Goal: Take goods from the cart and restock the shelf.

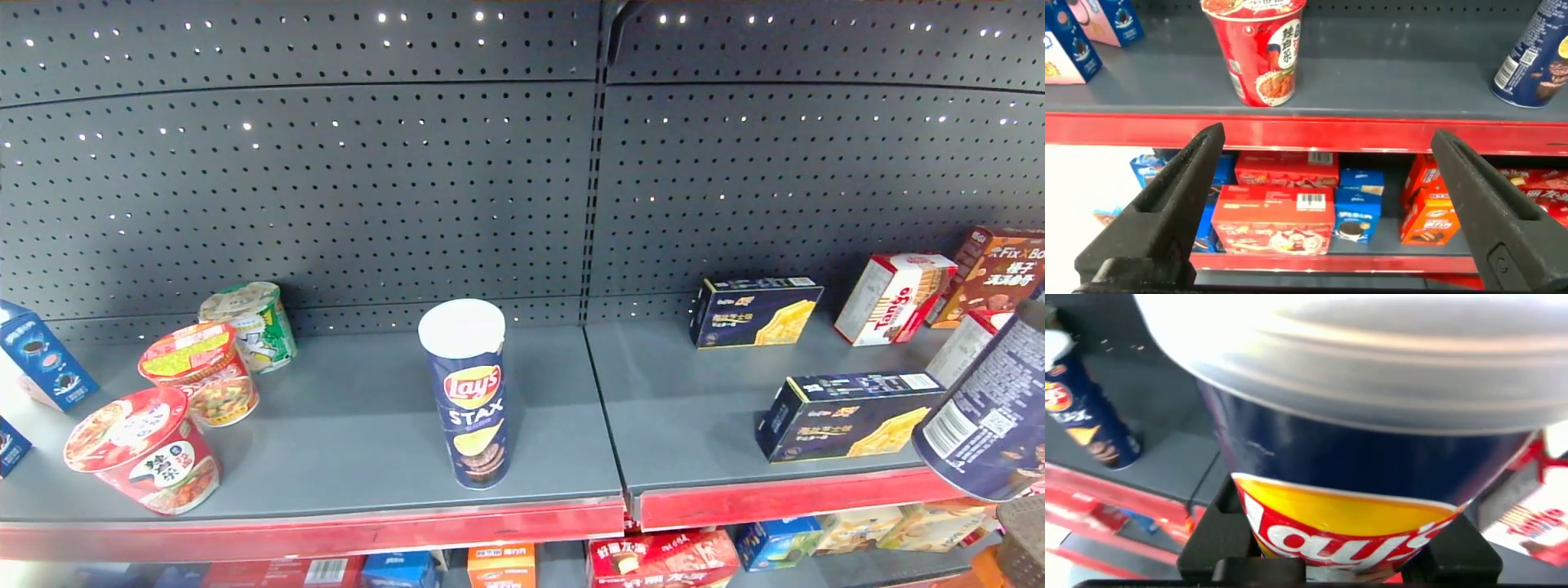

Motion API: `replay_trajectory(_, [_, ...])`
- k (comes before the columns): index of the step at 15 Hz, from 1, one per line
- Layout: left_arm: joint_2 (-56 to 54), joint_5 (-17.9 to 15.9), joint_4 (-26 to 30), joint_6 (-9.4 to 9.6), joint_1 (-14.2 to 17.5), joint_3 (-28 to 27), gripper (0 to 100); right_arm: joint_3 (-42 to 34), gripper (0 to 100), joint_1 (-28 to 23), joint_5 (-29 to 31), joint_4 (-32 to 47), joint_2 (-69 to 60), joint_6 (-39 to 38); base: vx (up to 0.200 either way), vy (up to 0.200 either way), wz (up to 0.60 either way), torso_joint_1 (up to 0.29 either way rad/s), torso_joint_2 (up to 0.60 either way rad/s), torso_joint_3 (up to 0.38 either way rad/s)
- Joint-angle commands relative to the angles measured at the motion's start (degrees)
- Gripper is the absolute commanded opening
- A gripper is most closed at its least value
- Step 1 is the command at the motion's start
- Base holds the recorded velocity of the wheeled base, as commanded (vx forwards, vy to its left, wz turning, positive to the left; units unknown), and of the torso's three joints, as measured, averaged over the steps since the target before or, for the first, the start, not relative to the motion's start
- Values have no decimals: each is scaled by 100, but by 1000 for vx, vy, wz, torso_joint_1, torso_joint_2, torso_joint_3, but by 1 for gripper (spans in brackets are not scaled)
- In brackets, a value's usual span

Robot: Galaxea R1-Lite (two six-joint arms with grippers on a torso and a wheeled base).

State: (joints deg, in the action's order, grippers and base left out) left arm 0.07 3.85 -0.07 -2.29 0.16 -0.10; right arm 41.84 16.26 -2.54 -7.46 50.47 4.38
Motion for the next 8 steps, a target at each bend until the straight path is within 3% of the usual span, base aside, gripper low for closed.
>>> replay_trajectory(1, [37,1,-1,1,2,1,100,88,0,404,-1,-115,552,19,0,0,0,0,0,0])
replay_trajectory(5, [37,1,-1,1,2,1,100,571,0,606,-19,-634,1650,292,0,0,0,0,0,0])
replay_trajectory(8, [37,1,-1,1,2,1,100,1476,0,1142,-54,-730,2556,459,0,0,0,0,0,0])
